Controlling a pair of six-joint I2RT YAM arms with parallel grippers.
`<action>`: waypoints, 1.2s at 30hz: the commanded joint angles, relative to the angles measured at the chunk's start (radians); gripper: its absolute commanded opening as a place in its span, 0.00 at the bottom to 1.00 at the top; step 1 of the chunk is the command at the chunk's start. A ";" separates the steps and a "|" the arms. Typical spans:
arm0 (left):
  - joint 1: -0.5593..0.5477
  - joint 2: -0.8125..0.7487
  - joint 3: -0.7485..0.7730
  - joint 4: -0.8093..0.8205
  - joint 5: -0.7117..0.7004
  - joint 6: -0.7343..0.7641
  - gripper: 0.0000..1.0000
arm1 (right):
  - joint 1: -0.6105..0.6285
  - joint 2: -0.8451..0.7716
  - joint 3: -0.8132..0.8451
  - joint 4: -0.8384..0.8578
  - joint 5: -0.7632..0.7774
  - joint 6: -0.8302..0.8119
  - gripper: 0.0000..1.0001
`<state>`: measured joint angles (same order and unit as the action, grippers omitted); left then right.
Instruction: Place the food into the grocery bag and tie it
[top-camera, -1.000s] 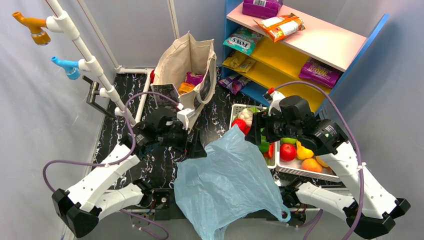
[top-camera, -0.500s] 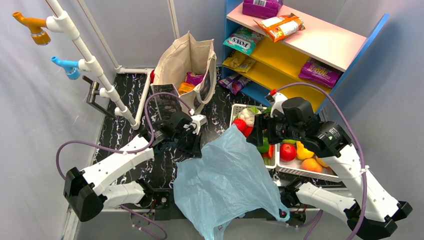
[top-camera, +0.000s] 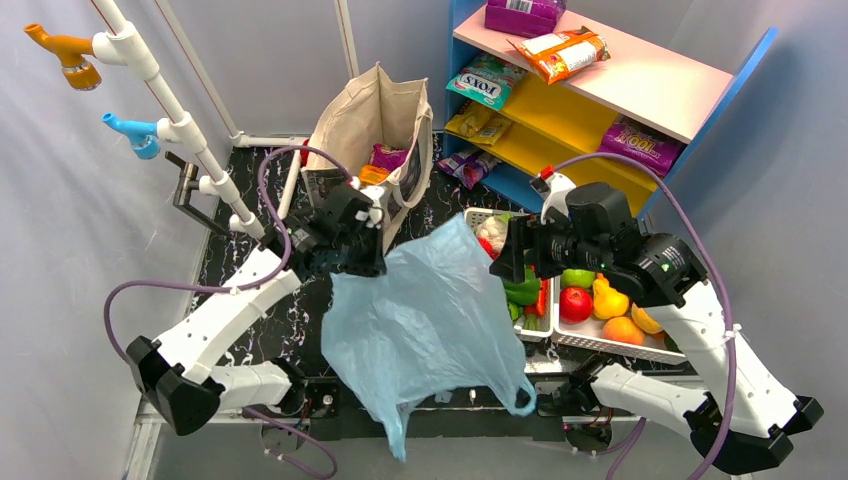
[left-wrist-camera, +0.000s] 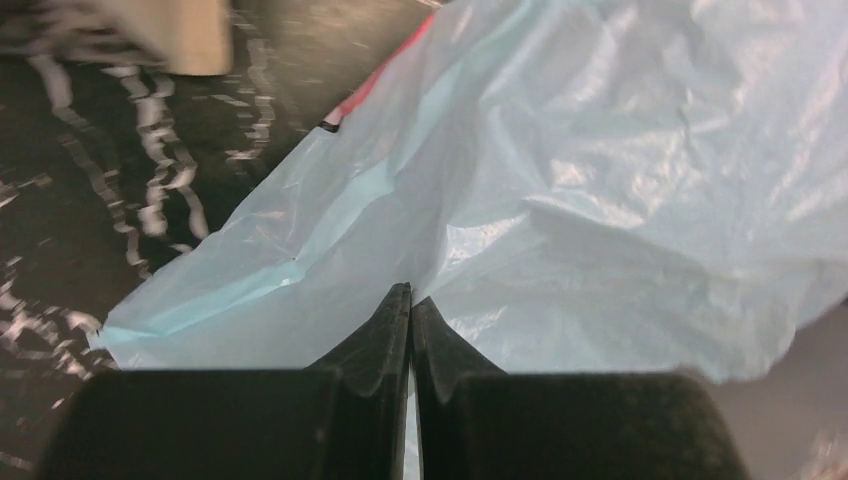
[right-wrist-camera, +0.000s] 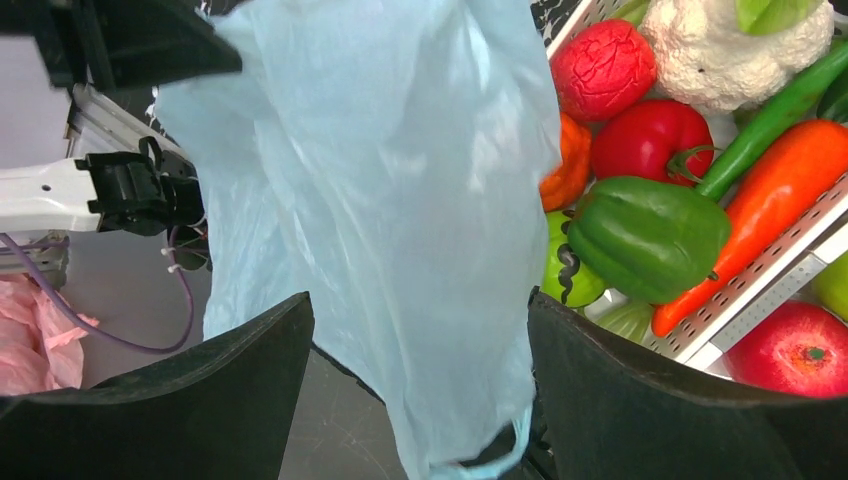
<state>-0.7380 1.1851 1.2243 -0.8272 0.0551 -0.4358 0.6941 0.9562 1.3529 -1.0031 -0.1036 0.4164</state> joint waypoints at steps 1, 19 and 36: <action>0.160 0.039 0.028 -0.155 -0.100 -0.096 0.00 | 0.001 0.025 0.061 0.017 -0.014 0.006 0.85; 0.704 -0.010 -0.119 -0.132 0.148 -0.440 0.00 | 0.003 0.172 0.039 0.117 -0.172 0.015 0.83; 0.736 -0.013 -0.067 -0.048 0.306 -0.613 0.00 | 0.316 0.066 -0.320 0.368 -0.008 -0.189 0.88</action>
<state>-0.0082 1.1896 1.1599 -0.8722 0.3153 -1.0119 0.9531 1.0962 1.1019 -0.7811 -0.2245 0.2813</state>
